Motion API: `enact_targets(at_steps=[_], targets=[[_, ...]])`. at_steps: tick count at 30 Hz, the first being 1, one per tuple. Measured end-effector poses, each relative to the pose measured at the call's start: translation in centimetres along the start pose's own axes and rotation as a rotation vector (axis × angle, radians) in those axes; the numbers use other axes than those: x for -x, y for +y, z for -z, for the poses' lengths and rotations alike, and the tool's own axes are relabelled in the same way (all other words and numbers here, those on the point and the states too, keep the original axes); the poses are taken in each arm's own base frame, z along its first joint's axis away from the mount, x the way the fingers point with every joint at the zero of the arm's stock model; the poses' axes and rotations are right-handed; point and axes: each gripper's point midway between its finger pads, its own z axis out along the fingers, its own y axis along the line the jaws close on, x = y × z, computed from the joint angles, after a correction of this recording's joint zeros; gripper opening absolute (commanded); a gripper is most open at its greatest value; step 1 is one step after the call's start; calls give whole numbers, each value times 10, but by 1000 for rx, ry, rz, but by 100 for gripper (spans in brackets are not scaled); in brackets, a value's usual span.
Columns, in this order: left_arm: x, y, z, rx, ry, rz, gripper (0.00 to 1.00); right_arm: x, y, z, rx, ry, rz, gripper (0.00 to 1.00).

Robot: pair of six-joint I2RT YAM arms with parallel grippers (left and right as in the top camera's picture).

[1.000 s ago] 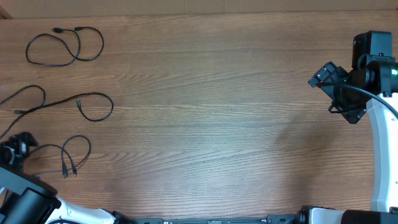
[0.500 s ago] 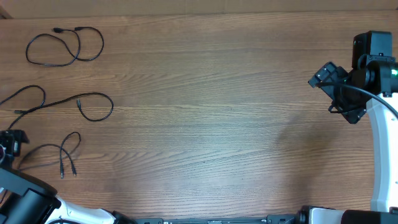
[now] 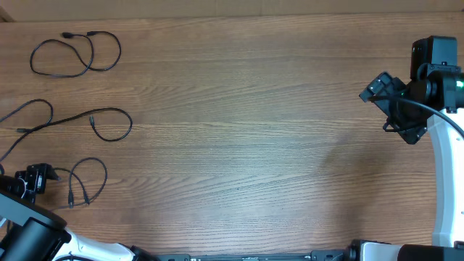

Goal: Untangle cables
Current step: 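Lay the cable down at the lower left and arrange it with the left gripper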

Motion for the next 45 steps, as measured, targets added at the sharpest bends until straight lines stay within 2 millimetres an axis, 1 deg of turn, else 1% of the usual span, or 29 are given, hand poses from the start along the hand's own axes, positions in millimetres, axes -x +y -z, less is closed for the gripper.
enact_targets(at_steps=[5,9,13,17,21,24,31,34,40,45], targets=[[-13,20,1,99,41,70,100,0,0,0,0,0,1,100],[-9,36,3,187,1,115,99,0,0,0,0,0,0,100],[-5,42,5,225,-27,131,99,0,0,0,0,0,0,100],[-5,43,5,227,-27,129,100,0,0,0,0,0,1,100],[0,40,4,214,-47,129,99,0,0,0,0,0,0,100],[2,41,5,221,-59,151,99,0,0,0,0,0,0,100],[13,60,8,255,-101,283,100,0,0,0,0,0,0,100],[21,69,9,248,-121,345,100,0,0,0,0,0,0,100],[32,88,9,229,-129,438,99,0,0,0,0,0,0,100],[34,92,8,204,-121,487,99,0,0,0,0,0,1,100]])
